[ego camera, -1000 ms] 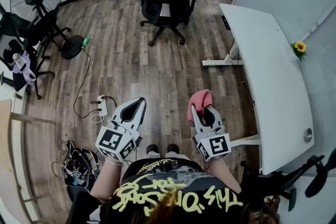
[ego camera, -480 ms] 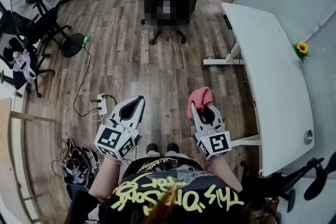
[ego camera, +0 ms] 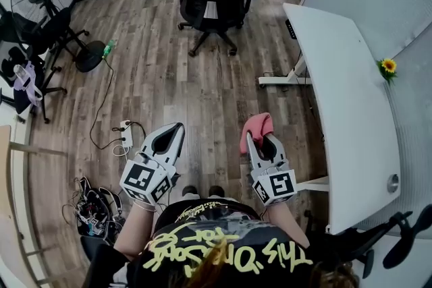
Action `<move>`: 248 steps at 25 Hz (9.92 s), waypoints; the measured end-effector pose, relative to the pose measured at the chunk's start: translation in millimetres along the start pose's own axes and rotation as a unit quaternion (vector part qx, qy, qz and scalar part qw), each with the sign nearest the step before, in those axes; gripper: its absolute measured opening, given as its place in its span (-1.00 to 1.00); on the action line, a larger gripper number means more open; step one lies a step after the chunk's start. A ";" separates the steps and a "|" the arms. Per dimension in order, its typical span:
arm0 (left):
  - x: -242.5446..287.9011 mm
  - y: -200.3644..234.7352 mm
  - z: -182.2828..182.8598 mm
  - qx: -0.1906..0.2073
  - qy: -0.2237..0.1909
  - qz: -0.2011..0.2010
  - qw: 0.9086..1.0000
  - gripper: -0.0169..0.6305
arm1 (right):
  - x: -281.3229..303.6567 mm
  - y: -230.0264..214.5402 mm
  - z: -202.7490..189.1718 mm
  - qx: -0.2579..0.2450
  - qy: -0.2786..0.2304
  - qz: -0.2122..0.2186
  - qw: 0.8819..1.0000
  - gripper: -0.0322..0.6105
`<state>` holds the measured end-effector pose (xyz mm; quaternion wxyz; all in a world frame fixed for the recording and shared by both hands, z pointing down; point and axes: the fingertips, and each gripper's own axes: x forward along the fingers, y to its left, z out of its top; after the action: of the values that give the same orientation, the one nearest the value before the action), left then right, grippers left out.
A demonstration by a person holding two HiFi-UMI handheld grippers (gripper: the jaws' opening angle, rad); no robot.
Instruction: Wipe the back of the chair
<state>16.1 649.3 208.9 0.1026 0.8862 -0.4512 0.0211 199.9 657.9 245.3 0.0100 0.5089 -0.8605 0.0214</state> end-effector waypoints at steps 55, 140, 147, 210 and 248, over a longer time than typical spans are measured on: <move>302.9 279.8 95.7 -0.007 -0.018 -0.017 1.000 -0.97 | 381.3 -164.5 38.2 -0.012 -0.019 -0.033 0.999 -0.70; 525.1 481.5 -5.5 -0.031 0.082 -0.040 0.995 -0.97 | 718.1 -374.5 -130.6 0.119 0.100 -0.093 0.983 -0.70; 514.7 492.9 -33.6 -0.041 0.096 -0.068 0.992 -0.97 | 748.1 -410.1 -161.5 0.073 0.119 -0.125 0.982 -0.70; 490.7 499.6 -44.0 -0.076 0.105 -0.033 0.991 -0.97 | 966.0 -287.9 -184.5 -0.227 0.268 0.018 0.936 -0.69; 524.2 452.3 -63.4 -0.079 0.138 -0.085 0.984 -0.97 | 820.9 -433.3 -167.9 -0.128 0.165 -0.082 0.975 -0.69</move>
<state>-33.9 -13.5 412.7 0.2349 0.8990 -0.3562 0.0986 183.3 -261.3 456.5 0.2185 0.5621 -0.7977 -0.0061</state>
